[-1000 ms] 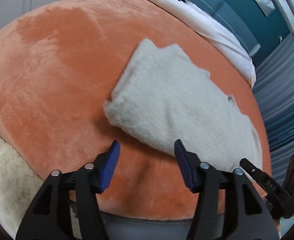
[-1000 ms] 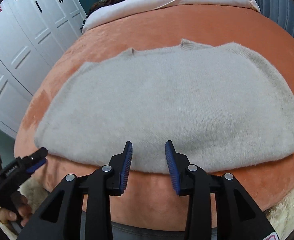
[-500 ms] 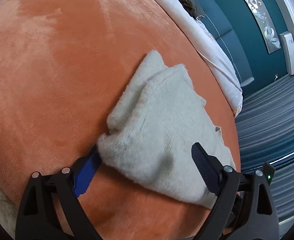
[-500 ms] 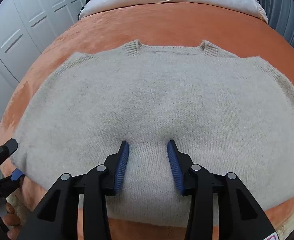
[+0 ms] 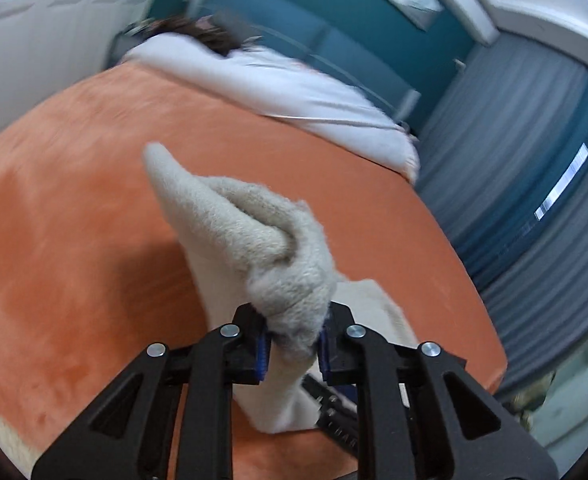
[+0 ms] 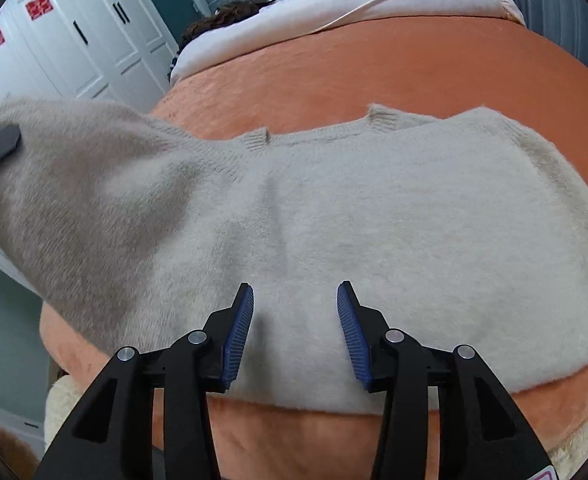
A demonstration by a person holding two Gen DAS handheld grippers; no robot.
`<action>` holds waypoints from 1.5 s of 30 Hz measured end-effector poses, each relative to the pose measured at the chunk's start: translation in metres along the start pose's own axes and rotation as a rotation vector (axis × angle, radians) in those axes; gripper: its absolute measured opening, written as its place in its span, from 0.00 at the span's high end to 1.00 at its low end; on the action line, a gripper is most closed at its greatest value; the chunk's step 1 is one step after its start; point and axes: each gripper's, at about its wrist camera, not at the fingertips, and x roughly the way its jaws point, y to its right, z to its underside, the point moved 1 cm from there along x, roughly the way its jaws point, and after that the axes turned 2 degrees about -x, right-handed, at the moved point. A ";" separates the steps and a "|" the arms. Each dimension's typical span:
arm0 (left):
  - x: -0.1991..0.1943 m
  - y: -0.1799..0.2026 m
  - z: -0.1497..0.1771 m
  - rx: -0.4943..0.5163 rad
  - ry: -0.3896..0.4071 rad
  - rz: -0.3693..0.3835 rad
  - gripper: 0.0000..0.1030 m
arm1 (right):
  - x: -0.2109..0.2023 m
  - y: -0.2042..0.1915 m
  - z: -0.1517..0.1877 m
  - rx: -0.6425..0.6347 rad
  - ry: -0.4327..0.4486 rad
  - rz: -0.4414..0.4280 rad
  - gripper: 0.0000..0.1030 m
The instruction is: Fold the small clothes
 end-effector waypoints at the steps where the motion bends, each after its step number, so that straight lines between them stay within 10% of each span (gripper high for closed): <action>1: 0.007 0.025 0.001 0.043 -0.010 0.030 0.84 | -0.016 0.017 0.003 0.033 0.019 -0.004 0.56; 7: 0.089 0.121 0.051 0.192 -0.172 0.117 0.84 | -0.083 0.113 0.025 0.204 0.081 0.048 0.53; 12: 0.146 0.129 0.132 0.238 -0.373 0.037 0.70 | -0.108 0.162 0.047 0.302 0.093 0.085 0.48; 17: 0.095 0.108 0.148 0.363 -0.261 -0.049 0.13 | -0.115 0.165 0.045 0.321 0.112 0.024 0.35; 22: 0.078 0.037 0.154 0.351 -0.288 -0.259 0.10 | -0.084 0.152 0.021 0.348 0.080 -0.099 0.23; 29: 0.087 0.010 0.154 0.309 -0.298 -0.309 0.10 | -0.037 0.130 -0.007 0.374 -0.021 -0.158 0.23; 32: 0.099 0.012 0.150 0.330 -0.297 -0.343 0.19 | -0.018 0.119 -0.023 0.319 -0.044 -0.096 0.38; 34: 0.106 0.010 0.148 0.308 -0.335 -0.326 0.47 | -0.022 0.109 -0.039 0.263 -0.040 -0.046 0.74; 38: 0.098 0.011 0.137 0.248 -0.338 -0.272 0.82 | -0.094 0.079 -0.069 0.080 0.196 -0.145 0.80; 41: 0.100 0.018 0.136 0.249 -0.350 -0.250 0.87 | -0.119 0.091 -0.060 0.053 0.291 -0.126 0.81; 45: 0.116 0.014 0.146 0.216 -0.403 -0.264 0.89 | -0.038 0.175 -0.014 0.254 0.032 0.028 0.81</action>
